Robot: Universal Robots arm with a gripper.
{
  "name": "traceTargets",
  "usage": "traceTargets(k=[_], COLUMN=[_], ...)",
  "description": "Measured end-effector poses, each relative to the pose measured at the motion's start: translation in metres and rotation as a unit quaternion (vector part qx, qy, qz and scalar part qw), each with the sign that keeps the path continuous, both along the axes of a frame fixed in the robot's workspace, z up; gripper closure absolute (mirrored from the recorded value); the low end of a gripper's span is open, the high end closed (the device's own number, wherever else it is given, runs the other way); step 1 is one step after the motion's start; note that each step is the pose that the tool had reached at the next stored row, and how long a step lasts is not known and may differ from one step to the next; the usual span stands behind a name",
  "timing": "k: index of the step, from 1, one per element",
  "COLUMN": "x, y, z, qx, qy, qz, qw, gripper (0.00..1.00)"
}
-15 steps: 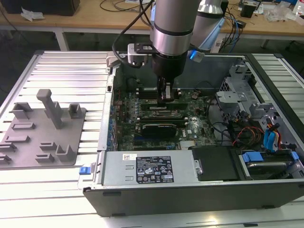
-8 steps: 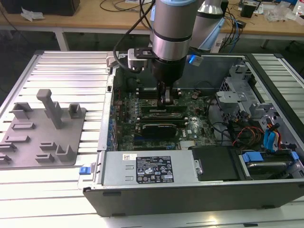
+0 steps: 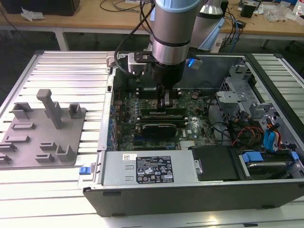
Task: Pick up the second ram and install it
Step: 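Insert the second ram into the second slot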
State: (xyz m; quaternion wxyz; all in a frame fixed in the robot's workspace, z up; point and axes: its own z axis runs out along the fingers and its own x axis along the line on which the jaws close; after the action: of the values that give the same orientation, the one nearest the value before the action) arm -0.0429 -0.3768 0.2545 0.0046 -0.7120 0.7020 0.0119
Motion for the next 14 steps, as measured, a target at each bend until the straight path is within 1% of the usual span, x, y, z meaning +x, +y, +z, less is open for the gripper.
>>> traceTargets(k=[4, 8, 12, 14], x=[0.000, 0.000, 0.000, 0.000], y=[0.0000, 0.0000, 0.0000, 0.0000], z=[-0.0042, -0.0056, -0.0137, -0.0148], qx=[0.0001, 0.0003, 0.0002, 0.0002], qy=[0.0000, -0.0001, -0.0003, -0.0003], qz=[-0.009, -0.012, -0.012, -0.012], qw=[1.0000, 0.9999, 0.9999, 0.9999], gripper=[0.91, 0.91, 0.91, 0.91])
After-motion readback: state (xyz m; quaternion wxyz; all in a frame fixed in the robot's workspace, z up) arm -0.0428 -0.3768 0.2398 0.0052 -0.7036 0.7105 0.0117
